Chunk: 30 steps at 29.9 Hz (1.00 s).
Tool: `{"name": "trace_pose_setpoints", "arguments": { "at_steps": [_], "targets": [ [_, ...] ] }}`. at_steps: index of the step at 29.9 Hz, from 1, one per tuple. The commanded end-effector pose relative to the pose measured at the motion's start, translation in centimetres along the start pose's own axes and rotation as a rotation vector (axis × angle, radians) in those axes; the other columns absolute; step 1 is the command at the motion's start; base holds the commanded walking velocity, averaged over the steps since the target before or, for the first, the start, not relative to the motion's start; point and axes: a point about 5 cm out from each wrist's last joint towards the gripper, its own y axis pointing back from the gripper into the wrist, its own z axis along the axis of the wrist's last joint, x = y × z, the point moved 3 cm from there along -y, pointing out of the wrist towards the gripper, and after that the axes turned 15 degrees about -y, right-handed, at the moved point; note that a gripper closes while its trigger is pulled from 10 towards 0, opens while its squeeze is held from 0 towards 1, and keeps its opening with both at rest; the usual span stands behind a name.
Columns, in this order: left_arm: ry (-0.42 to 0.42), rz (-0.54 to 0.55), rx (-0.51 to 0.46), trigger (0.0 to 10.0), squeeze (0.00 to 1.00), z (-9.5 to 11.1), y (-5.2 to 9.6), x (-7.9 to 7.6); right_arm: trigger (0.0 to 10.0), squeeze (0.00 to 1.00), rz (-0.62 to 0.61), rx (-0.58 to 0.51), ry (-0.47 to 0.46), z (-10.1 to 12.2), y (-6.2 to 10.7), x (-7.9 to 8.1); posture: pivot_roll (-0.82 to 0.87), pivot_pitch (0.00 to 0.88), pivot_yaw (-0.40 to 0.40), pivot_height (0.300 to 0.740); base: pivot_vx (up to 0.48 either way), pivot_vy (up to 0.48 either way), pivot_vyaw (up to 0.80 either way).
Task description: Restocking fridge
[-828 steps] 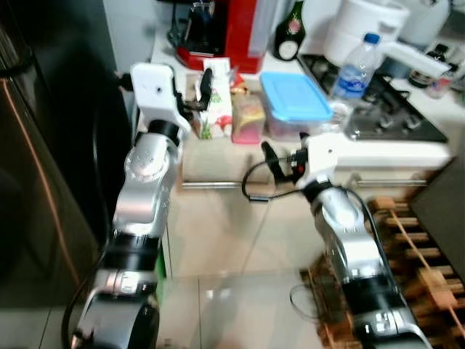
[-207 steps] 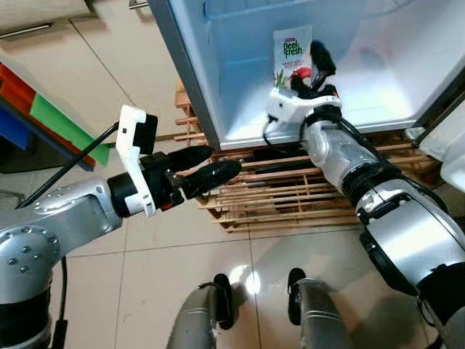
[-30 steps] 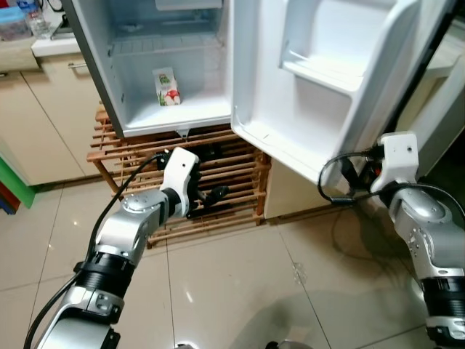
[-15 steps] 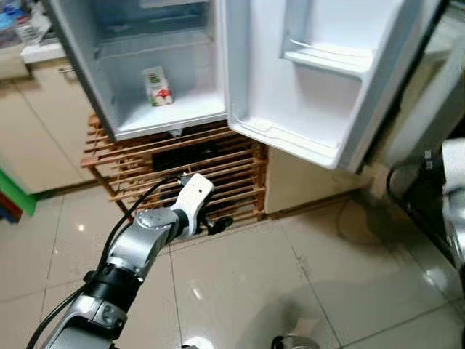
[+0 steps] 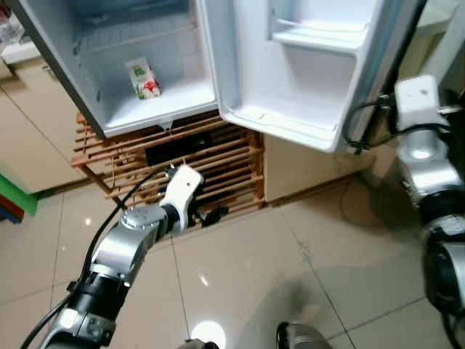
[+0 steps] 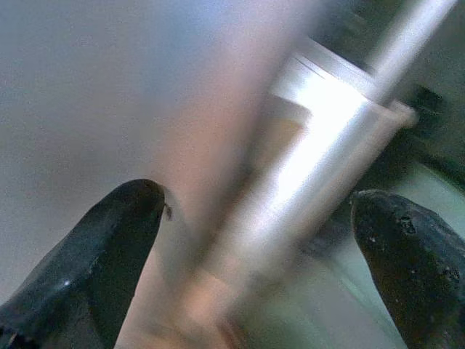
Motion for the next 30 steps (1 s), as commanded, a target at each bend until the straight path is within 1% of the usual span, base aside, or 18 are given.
{"name": "trace_pose_setpoints", "arguments": {
  "at_steps": [1, 2, 3, 4, 5, 6, 7, 8, 9, 11, 12, 13, 16, 18, 20, 23, 27, 30],
  "targets": [
    [-0.019, 0.093, -0.136, 10.0, 0.00, 2.7, 0.9, 1.3, 10.0, 0.00, 0.063, -0.097, -0.158, 1.5, 0.9, 1.5, -0.03, 0.082, 0.074, 0.740, 0.000, 0.000, 0.00],
    [-0.019, 0.093, -0.136, 10.0, 0.00, 2.7, 0.9, 1.3, 10.0, 0.00, 0.063, -0.097, -0.158, 1.5, 0.9, 1.5, -0.03, 0.082, 0.074, 0.740, 0.000, 0.000, 0.00],
    [-0.016, 0.165, -0.219, 10.0, 0.00, 4.5, 1.3, 2.0, 10.0, 0.00, 0.112, -0.151, -0.170, 1.8, 2.1, 2.2, -0.05, 0.094, 0.072, 0.740, 0.000, 0.000, 0.00],
    [0.026, 0.226, -0.300, 10.0, 0.00, 6.1, 1.9, 2.5, 10.0, 0.00, 0.147, -0.204, -0.140, 1.9, 3.8, 2.6, -0.07, 0.096, 0.075, 0.740, 0.000, 0.000, 0.00],
    [0.052, 0.267, -0.366, 10.0, 0.00, 7.6, 2.4, 2.5, 10.0, 0.00, 0.174, -0.207, -0.153, 1.1, 5.8, 2.8, -0.12, 0.104, 0.085, 0.740, 0.296, -0.375, 0.00],
    [0.067, 0.274, -0.451, 10.0, 0.00, 9.6, 2.7, 1.7, 10.0, 0.00, 0.169, -0.178, -0.213, -0.1, 8.3, 2.5, -0.17, 0.101, 0.093, 0.740, 0.296, -0.375, 0.00],
    [0.067, 0.274, -0.451, 10.0, 0.00, 9.6, 2.7, 1.7, 10.0, 0.00, 0.169, -0.178, -0.213, -0.1, 8.3, 2.5, -0.17, 0.101, 0.093, 0.740, 0.296, -0.375, 0.00],
    [0.020, 0.223, -0.494, 10.0, 0.00, 10.8, 2.2, 0.2, 10.0, 0.00, 0.151, -0.150, -0.248, -1.3, 9.4, 2.0, -0.20, 0.094, 0.100, 0.740, 0.296, -0.375, 0.00],
    [0.020, 0.223, -0.494, 10.0, 0.00, 10.8, 2.2, 0.2, 10.0, 0.00, 0.151, -0.150, -0.248, -1.3, 9.4, 2.0, -0.20, 0.094, 0.100, 0.740, 0.296, -0.375, 0.00],
    [-0.041, 0.163, -0.528, 10.0, 0.00, 11.6, 1.6, -1.4, 10.0, 0.00, 0.148, -0.132, -0.251, -2.3, 10.2, 1.7, -0.21, 0.079, 0.105, 0.740, 0.296, -0.375, 0.21],
    [-0.041, 0.163, -0.528, 10.0, 0.00, 11.6, 1.6, -1.4, 10.0, 0.00, 0.148, -0.132, -0.251, -2.3, 10.2, 1.7, -0.21, 0.079, 0.105, 0.740, 0.296, -0.375, 0.41],
    [-0.075, 0.118, -0.550, 10.0, 0.00, 12.2, 1.2, -2.4, 10.0, 0.00, 0.145, -0.125, -0.244, -2.6, 10.5, 1.4, -0.23, 0.065, 0.107, 0.740, 0.277, -0.390, 0.68],
    [-0.126, 0.068, -0.582, 10.0, 0.00, 13.2, 0.7, -3.4, 10.0, 0.00, 0.148, -0.112, -0.223, -2.1, 10.8, 1.0, -0.23, 0.035, 0.108, 0.740, 0.273, -0.391, 0.65],
    [-0.124, 0.072, -0.590, 10.0, 0.00, 13.3, 0.7, -3.2, 10.0, 0.00, 0.155, -0.112, -0.227, -1.9, 10.7, 1.1, -0.23, 0.023, 0.107, 0.740, 0.000, -0.420, 0.59],
    [-0.075, 0.101, -0.620, 10.0, 0.00, 13.7, 1.1, -2.3, 10.0, 0.00, 0.153, -0.129, -0.247, -1.4, 10.4, 1.2, -0.22, 0.009, 0.104, 0.740, 0.169, -0.169, 0.25],
    [-0.084, 0.128, -0.632, 10.0, 0.00, 13.9, 1.3, -1.7, 10.0, 0.00, 0.152, -0.118, -0.253, -1.6, 10.4, 1.3, -0.21, 0.000, 0.100, 0.740, 0.000, 0.000, 0.00],
    [-0.082, 0.145, -0.636, 10.0, 0.00, 13.9, 1.5, -1.2, 10.0, 0.00, 0.177, -0.101, -0.260, -2.0, 10.5, 2.0, -0.20, 0.000, 0.098, 0.740, 0.000, 0.000, 0.00],
    [-0.042, 0.167, -0.617, 10.0, 0.00, 13.4, 1.2, -0.3, 10.0, 0.00, 0.180, -0.090, -0.258, -2.0, 9.7, 2.4, -0.19, 0.000, 0.102, 0.740, 0.000, 0.000, 0.00]
  ]
}}
